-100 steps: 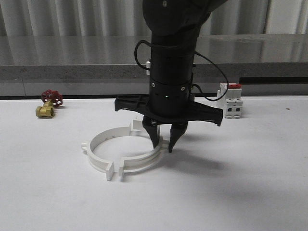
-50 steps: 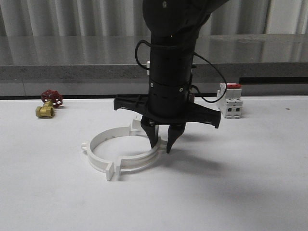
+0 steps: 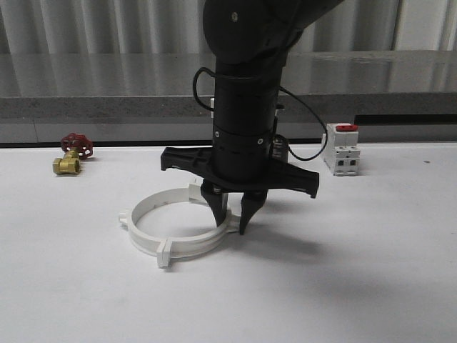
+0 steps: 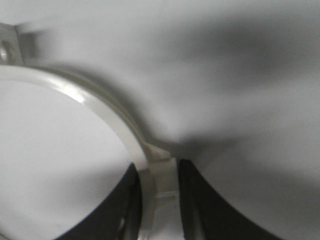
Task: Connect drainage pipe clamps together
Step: 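Carry the clamp half to the first half and join their ends, then open the right gripper and lift it away from the ring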
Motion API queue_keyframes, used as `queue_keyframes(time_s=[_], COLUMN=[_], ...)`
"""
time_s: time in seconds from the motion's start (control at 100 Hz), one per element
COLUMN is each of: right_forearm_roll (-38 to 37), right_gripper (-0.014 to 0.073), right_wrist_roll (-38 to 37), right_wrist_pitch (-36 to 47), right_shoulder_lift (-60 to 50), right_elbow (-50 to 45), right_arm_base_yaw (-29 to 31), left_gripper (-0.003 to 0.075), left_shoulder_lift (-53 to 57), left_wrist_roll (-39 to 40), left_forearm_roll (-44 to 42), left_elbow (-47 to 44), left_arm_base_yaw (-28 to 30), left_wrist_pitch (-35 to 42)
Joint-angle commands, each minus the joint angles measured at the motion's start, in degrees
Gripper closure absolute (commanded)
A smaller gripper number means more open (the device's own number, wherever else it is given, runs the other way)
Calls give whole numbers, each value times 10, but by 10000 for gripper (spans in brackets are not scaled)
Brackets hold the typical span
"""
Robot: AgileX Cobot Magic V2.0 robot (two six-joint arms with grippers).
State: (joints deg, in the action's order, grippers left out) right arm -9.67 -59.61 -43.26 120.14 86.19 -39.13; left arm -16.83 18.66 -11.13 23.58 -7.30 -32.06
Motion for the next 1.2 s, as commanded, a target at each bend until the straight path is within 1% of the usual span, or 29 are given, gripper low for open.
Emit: queue_keyframes(time_s=[0.0,0.07,0.26,0.33,0.4,0.59,0.74,1.01,1.12,1.19], right_forearm_roll=[-5,-5,-17,-22,-23,-26,-57,-157,-185,-190], right_gripper=[536,483,255,204,190,190,190,190,190,190], right_wrist_roll=[0,0,0,0,0,0,25,79,113,135], right_wrist_pitch=[6,6,9,9,9,7,3,-14,-33,-45], right_shoulder_lift=[-26,-26,-26,-26,-26,-31,-52,-153,-203,-237], right_elbow=[13,13,13,13,13,19,36,35,29,19], right_arm_base_yaw=[-1,-1,-1,-1,-1,-1,-1,19,43,64], left_gripper=[741,741,741,741,741,741,741,741,741,741], left_shoulder_lift=[-4,-4,-4,-4,-4,-4,-4,-4,-4,-4], left_wrist_roll=[-1,-1,-1,-1,-1,-1,-1,-1,-1,-1], left_forearm_roll=[-4,-4,-4,-4,-4,-4,-4,-4,-4,-4], left_elbow=[15,15,15,15,15,15,15,15,15,15], left_arm_base_yaw=[1,1,1,1,1,1,1,1,1,1], left_wrist_pitch=[40,40,40,40,40,40,40,40,40,40])
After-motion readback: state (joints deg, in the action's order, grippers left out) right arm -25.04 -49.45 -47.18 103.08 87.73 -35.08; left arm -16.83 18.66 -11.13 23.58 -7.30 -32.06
